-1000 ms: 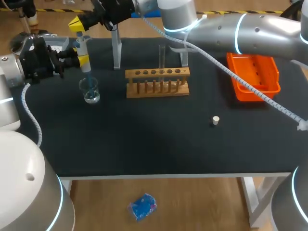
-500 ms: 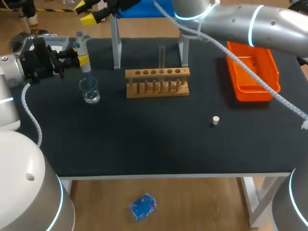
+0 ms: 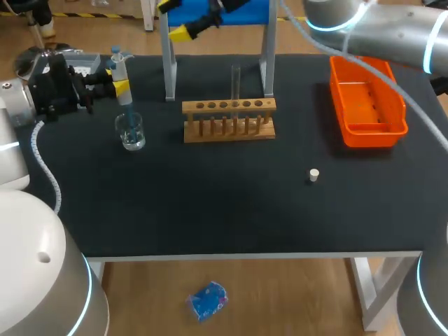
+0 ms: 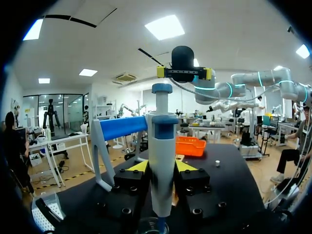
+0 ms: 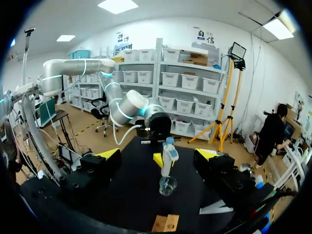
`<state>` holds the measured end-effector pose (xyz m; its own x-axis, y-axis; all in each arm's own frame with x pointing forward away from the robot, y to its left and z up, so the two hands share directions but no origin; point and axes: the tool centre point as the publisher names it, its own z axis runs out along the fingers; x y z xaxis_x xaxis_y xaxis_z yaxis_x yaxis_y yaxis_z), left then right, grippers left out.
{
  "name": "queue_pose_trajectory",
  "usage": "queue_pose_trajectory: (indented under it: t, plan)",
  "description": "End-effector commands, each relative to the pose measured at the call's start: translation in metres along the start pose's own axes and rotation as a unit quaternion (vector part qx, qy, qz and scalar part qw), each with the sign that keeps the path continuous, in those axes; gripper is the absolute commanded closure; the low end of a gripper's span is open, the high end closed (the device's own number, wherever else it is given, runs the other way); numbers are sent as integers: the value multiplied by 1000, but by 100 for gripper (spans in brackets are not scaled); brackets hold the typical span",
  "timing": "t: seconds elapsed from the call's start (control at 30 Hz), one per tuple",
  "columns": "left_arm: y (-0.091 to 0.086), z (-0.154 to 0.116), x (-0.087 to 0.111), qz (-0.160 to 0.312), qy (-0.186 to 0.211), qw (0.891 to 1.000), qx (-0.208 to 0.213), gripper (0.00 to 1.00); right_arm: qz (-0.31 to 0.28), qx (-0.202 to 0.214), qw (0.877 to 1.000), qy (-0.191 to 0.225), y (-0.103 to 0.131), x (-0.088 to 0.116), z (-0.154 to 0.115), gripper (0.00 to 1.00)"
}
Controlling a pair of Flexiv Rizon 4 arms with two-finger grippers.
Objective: Invert the test tube, pick up the pipette, mount the tip to pipette, aspirate from beaker and dispense into the tube, eject the tip, return the pipette, and cap with the stopper.
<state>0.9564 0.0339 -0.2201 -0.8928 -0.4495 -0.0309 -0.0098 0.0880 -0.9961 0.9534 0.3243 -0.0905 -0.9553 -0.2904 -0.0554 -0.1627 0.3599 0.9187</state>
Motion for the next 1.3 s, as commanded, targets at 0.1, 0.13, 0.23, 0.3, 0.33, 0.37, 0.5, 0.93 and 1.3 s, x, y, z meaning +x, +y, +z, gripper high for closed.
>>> queue_pose_trajectory:
  t: [0.1, 0.13, 0.23, 0.3, 0.33, 0.37, 0.5, 0.93, 1.3]
  plan:
    - [-1, 0, 0, 0, 0, 1000, 0, 100, 2, 6, 995, -95, -14, 41, -35, 0]
    - [-1, 0, 0, 0, 0, 1000, 0, 100, 2, 6, 995, -95, -14, 41, -35, 0]
    - [-1, 0, 0, 0, 0, 1000, 0, 100, 2, 6, 995, -95, -14, 41, -35, 0]
    - [-1, 0, 0, 0, 0, 1000, 0, 100, 2, 6, 995, -95, -14, 41, -35, 0]
    - [-1, 0, 0, 0, 0, 1000, 0, 100, 2, 6, 995, -95, -14, 41, -35, 0]
    - [-1, 0, 0, 0, 0, 1000, 0, 100, 2, 6, 995, -95, -14, 41, -35, 0]
    - [-1, 0, 0, 0, 0, 1000, 0, 100, 2, 6, 995, -95, -14, 41, -35, 0]
    - [-1, 0, 0, 0, 0, 1000, 0, 100, 23, 37, 992, -122, -41, 38, -83, 0]
    - [-1, 0, 0, 0, 0, 1000, 0, 100, 18, 57, 987, -148, -83, 31, -123, 0]
